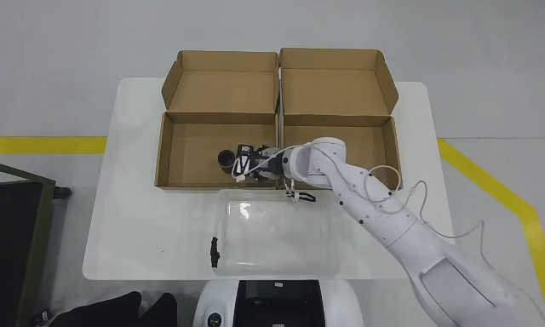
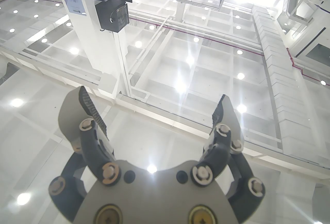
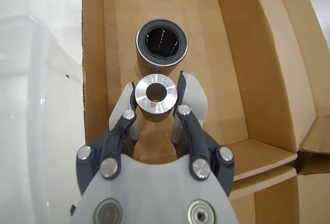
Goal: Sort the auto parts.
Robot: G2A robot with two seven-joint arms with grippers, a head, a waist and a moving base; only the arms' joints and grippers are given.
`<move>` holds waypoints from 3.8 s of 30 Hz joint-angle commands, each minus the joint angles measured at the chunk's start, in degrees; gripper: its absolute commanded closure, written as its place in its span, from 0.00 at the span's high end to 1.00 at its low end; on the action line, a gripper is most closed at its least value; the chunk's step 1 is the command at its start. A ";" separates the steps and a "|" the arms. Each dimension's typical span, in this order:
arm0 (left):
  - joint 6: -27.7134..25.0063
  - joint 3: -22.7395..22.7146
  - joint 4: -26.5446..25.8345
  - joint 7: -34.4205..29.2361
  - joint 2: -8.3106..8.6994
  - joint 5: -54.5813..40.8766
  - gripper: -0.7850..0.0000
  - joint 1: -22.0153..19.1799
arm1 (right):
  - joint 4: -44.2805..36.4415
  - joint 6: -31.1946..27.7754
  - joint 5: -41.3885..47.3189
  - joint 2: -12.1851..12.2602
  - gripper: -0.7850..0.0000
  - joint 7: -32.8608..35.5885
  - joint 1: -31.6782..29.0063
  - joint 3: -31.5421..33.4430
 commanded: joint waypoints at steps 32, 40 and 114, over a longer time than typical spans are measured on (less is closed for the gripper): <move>0.00 0.00 0.00 0.00 0.00 0.00 1.00 0.00 | -23.43 -2.17 -0.17 4.05 1.00 0.73 -9.20 15.52; 0.00 0.00 0.00 0.00 0.00 0.00 1.00 0.00 | -33.01 -4.52 2.48 6.77 1.00 -0.49 -18.49 25.76; 0.00 0.00 0.00 0.00 0.00 0.00 1.00 0.00 | -43.32 -7.27 -6.18 14.36 1.00 -34.24 -63.92 69.99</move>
